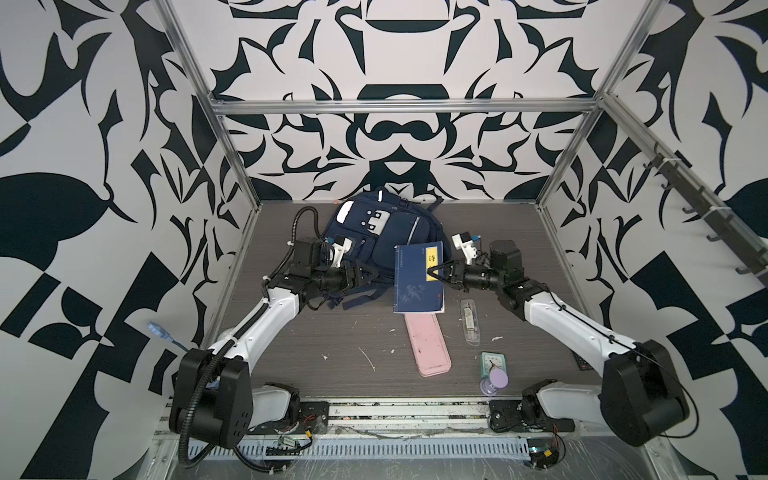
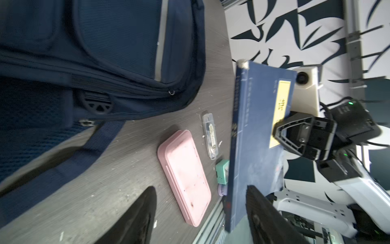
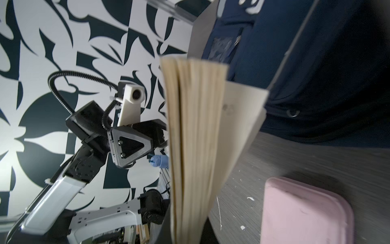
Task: Pack books, pencil case, and school supplies into a backpack
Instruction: Pass the book, then open the student bag at the center of the table.
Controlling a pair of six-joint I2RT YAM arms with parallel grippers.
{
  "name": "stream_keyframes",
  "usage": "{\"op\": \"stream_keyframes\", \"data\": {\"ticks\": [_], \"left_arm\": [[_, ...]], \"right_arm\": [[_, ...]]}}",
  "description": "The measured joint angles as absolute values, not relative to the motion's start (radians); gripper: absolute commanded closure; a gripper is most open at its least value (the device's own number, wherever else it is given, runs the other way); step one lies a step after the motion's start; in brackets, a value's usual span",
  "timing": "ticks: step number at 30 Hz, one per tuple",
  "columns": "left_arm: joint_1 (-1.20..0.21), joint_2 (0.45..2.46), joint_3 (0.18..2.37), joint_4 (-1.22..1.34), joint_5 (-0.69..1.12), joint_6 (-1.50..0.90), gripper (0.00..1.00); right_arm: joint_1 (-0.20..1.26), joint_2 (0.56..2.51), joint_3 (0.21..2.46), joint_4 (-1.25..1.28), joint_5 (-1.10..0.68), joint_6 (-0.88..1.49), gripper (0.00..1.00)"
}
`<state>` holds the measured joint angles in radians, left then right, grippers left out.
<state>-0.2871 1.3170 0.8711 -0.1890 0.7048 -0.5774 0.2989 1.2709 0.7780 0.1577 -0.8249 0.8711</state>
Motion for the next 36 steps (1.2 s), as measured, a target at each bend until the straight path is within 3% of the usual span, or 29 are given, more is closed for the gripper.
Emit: {"op": "stream_keyframes", "data": {"ticks": [9, 20, 30, 32, 36], "left_arm": [[-0.461, 1.549, 1.191, -0.348, 0.433, -0.481, 0.31], [-0.646, 1.967, 1.640, -0.569, 0.101, -0.334, 0.38], [-0.729, 2.174, 1.880, -0.688, -0.100, -0.210, 0.43], [-0.741, 2.190, 1.899, -0.707, -0.129, -0.192, 0.46], [-0.762, 2.240, 1.959, -0.746, -0.215, -0.158, 0.60]], "right_arm": [[0.121, 1.220, 0.876, -0.131, -0.657, 0.781, 1.00], [0.086, 1.162, 0.890, -0.371, -0.513, 0.673, 1.00], [0.080, 1.139, 0.900, -0.438, -0.492, 0.620, 1.00], [0.080, 1.131, 0.897, -0.443, -0.493, 0.617, 1.00], [0.080, 1.120, 0.889, -0.448, -0.493, 0.614, 1.00]]}}
